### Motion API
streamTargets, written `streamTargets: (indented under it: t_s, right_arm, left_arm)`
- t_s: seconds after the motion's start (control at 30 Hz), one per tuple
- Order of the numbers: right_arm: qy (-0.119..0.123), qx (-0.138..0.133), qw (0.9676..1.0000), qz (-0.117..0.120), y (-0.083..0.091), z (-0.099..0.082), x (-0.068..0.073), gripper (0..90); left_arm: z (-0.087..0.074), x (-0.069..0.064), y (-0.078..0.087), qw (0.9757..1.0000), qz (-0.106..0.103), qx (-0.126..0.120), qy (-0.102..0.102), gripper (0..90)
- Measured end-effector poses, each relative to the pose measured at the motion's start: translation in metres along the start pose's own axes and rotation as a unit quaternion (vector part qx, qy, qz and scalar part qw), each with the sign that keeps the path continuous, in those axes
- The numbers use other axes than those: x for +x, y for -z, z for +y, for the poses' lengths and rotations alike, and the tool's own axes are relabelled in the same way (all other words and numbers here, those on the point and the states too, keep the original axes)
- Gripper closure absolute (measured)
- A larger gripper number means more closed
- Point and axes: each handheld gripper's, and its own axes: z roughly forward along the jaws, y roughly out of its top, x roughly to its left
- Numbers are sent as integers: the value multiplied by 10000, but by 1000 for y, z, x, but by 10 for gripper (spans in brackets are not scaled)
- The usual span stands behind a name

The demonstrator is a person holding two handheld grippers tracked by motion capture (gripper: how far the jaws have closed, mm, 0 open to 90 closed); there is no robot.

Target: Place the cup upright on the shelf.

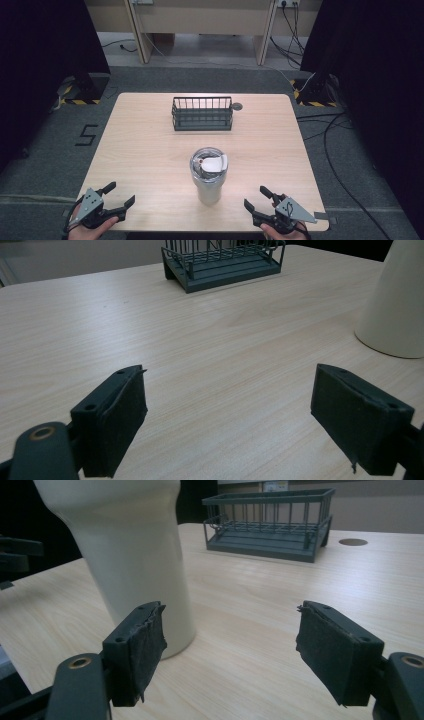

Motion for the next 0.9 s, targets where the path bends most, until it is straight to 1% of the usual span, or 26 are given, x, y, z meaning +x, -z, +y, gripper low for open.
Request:
streamTargets:
  t_s: [0.07, 0.17, 0.23, 0.3, 0.53, 0.57, 0.8, 0.9]
  right_arm:
    - [19, -11, 10000, 42, -1, 1, 1, 266]
    - [24, 1, 9997, 245, -8, 4, 8, 245]
    - [103, -7, 9994, 323, -13, 7, 12, 221]
    - [134, 20, 9989, 438, -19, 10, 17, 205]
    - [249, 60, 9973, 693, -39, 20, 30, 177]
    - [277, 92, 9968, 747, -45, 22, 33, 172]
    - [416, 122, 9961, 774, -59, 25, 38, 158]
    - [419, 135, 9956, 826, -65, 27, 40, 157]
  left_arm:
    - [-1, 0, 0, 10000, -7, 15, 27, 140]
    - [-1, 0, 0, 10000, -40, 19, 38, 140]
    - [-1, -1, 0, 10000, -53, 21, 29, 140]
    - [-1, -1, 0, 10000, -75, 21, 22, 140]
    - [-1, -2, -3, 9999, -117, 37, 23, 140]
    - [-1, -2, -3, 9999, -124, 43, 21, 140]
    - [-1, -2, -4, 9999, -133, 41, 27, 140]
    - [-1, -2, -4, 9999, -142, 46, 19, 140]
